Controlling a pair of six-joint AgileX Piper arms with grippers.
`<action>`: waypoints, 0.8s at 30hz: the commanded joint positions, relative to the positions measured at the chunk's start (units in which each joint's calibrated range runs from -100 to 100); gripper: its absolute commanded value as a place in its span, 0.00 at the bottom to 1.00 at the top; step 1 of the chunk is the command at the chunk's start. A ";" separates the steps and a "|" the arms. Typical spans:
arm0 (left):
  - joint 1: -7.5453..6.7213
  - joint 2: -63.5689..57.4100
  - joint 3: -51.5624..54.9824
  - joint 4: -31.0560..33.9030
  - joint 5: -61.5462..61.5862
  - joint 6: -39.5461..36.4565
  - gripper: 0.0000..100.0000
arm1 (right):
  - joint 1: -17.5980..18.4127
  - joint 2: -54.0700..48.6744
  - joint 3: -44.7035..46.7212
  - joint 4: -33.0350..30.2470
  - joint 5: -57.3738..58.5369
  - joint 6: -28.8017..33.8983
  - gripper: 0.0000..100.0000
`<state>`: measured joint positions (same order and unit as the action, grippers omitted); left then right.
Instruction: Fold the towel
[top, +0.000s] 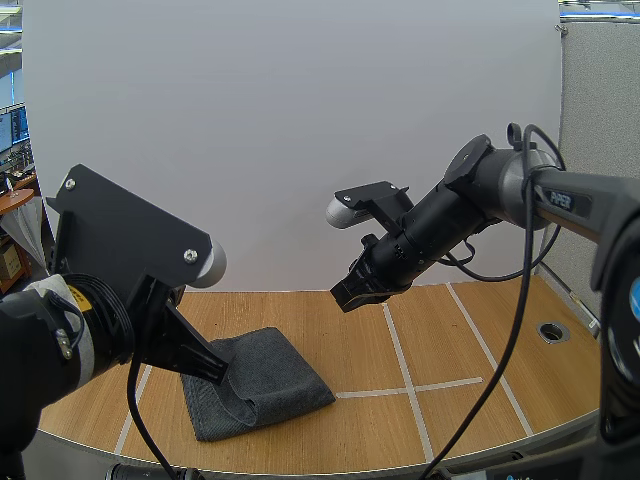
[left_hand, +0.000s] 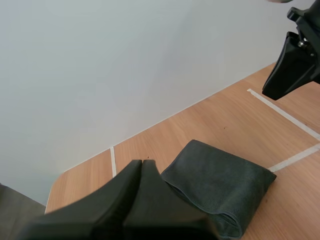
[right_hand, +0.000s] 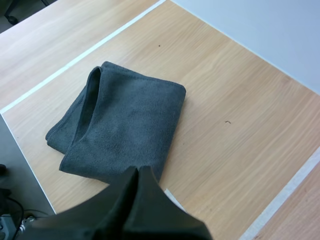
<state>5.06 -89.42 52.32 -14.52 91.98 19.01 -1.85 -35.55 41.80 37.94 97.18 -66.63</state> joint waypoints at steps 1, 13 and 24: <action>0.08 -0.31 0.21 -0.88 -2.64 0.06 0.00 | -0.25 -1.73 0.00 -0.67 1.15 0.82 0.00; 0.08 -0.31 0.21 -1.11 -2.65 0.06 0.00 | 6.64 -6.89 0.00 -5.35 -2.87 9.35 0.00; 0.08 -0.31 0.21 -1.11 -2.65 0.06 0.00 | 16.95 -25.53 2.02 -25.05 -4.22 33.88 0.00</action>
<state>5.06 -89.42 52.32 -14.62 90.59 19.01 14.83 -57.73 42.43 14.67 88.78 -35.27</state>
